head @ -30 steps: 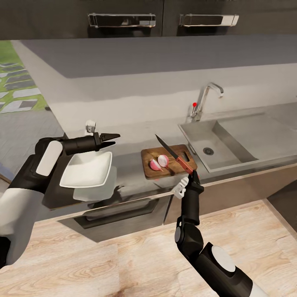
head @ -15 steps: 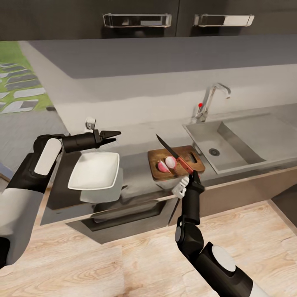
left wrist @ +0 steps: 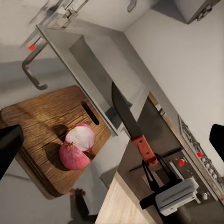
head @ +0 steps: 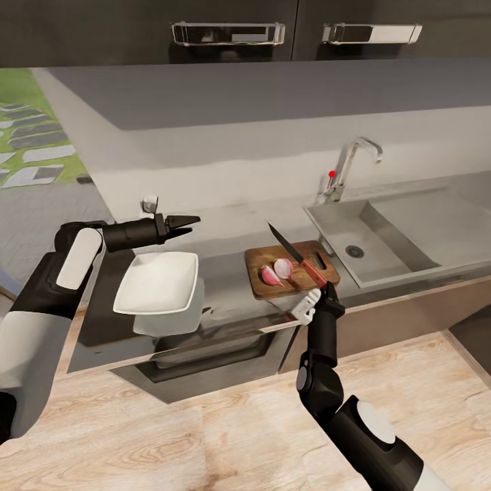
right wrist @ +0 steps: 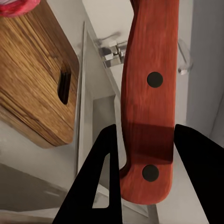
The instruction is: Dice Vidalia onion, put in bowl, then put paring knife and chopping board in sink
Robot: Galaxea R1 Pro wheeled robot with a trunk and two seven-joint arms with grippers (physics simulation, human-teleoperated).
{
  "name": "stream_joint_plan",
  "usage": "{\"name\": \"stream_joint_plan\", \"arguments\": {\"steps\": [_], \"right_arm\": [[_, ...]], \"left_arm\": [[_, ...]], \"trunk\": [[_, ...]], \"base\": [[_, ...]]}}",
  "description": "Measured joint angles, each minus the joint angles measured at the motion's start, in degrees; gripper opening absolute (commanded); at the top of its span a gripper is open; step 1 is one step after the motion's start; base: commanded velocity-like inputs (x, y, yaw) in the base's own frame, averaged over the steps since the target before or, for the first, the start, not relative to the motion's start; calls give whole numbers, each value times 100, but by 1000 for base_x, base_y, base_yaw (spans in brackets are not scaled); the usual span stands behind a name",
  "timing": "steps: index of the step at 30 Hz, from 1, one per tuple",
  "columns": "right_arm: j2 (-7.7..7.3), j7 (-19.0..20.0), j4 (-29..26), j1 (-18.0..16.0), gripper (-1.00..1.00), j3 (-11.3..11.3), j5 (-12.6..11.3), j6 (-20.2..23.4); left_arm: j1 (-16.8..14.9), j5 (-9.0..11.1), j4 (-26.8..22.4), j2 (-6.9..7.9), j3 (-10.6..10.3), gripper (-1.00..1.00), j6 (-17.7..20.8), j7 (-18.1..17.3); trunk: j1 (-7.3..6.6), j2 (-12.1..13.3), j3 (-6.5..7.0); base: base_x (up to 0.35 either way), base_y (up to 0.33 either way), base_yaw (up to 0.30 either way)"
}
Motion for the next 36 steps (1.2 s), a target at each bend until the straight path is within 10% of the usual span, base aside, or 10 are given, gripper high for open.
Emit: {"name": "stream_joint_plan", "arguments": {"steps": [36], "right_arm": [[-347, 2, 0, 0, -100, 16, 3, 9]], "left_arm": [[0, 0, 3, -2, 0, 100, 0, 9]], "trunk": [[0, 0, 0]], "base": [[0, 0, 0]]}}
